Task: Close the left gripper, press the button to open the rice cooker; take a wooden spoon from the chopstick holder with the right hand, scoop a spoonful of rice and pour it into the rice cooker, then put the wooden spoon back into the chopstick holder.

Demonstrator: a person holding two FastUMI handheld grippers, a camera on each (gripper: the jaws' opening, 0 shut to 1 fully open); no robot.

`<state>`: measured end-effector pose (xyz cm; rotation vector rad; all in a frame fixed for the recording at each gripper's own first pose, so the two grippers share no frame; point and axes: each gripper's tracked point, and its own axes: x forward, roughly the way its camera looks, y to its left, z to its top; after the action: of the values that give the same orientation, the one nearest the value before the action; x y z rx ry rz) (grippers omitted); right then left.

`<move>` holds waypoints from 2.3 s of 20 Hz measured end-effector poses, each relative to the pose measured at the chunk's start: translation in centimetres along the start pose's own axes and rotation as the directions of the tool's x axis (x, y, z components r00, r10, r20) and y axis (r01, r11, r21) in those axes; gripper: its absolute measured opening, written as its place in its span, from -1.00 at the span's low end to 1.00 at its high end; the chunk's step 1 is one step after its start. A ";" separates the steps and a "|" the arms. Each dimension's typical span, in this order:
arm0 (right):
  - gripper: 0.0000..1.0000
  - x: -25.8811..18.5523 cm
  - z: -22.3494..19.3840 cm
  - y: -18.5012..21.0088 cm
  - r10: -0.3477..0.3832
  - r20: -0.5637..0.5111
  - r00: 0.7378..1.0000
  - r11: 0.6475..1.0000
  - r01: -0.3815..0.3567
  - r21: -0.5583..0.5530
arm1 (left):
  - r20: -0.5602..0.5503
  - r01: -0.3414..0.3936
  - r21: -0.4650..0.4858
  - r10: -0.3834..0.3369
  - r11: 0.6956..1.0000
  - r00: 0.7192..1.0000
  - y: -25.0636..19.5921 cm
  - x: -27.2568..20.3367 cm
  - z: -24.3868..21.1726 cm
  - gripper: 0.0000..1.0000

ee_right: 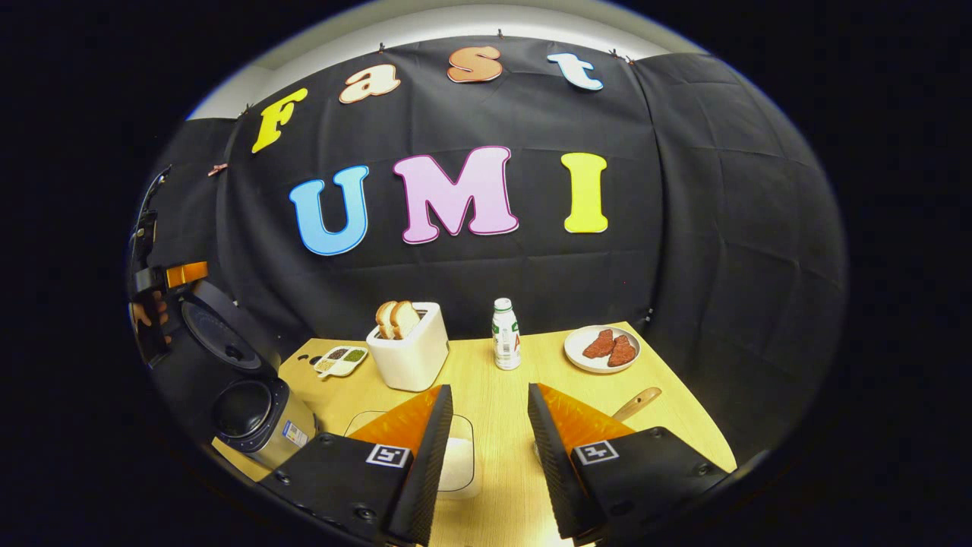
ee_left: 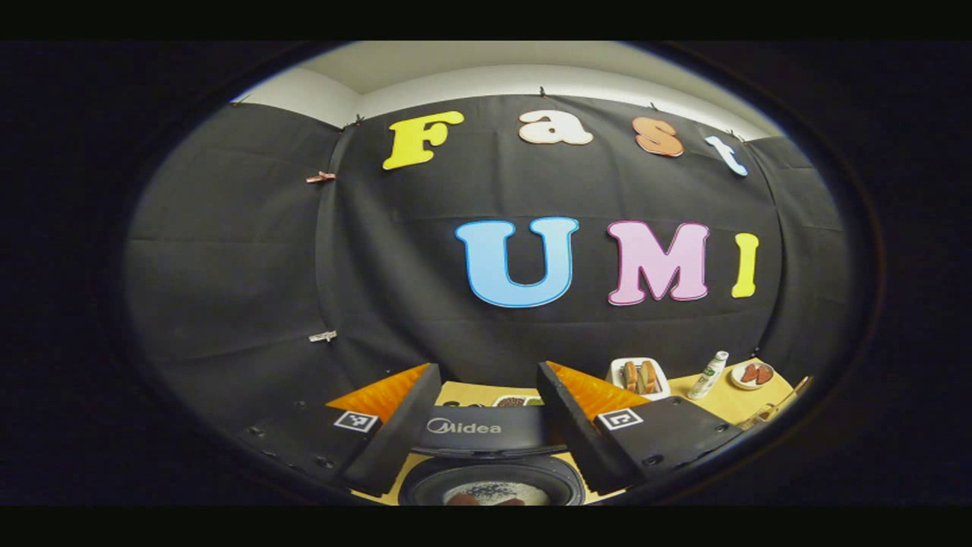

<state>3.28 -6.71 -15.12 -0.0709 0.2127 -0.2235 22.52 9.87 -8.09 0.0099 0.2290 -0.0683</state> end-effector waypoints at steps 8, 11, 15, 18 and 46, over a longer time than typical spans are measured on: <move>0.27 -0.1 0.2 1.6 0.042 0.001 0.999 0.999 -0.042 -0.014 | 0.003 -0.018 -0.011 0.018 1.000 1.000 0.0 -3.1 -1.7 0.80; 0.27 0.1 -0.1 2.0 0.057 -0.006 0.998 0.998 -0.057 -0.020 | 0.001 -0.025 -0.043 0.025 0.999 1.000 0.1 -4.9 -2.6 0.77; 0.27 0.1 -0.2 2.8 0.076 -0.014 0.997 0.997 -0.076 -0.029 | -0.004 -0.039 -0.048 0.039 0.998 0.999 -0.2 -7.1 -4.5 0.80; 0.27 0.1 -0.5 3.5 0.089 -0.021 0.996 0.996 -0.089 -0.031 | -0.015 -0.058 -0.020 0.058 0.998 0.998 -0.2 -8.2 -5.8 0.80; 0.27 -0.4 -4.2 7.2 0.146 -0.103 0.984 0.986 -0.153 -0.066 | -0.130 -0.100 -0.019 0.097 0.995 0.987 -1.0 -14.9 -20.0 0.82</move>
<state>3.47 0.21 -19.77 -0.1165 0.3222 -0.0690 3.45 10.25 -24.18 -0.0002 0.3580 0.0342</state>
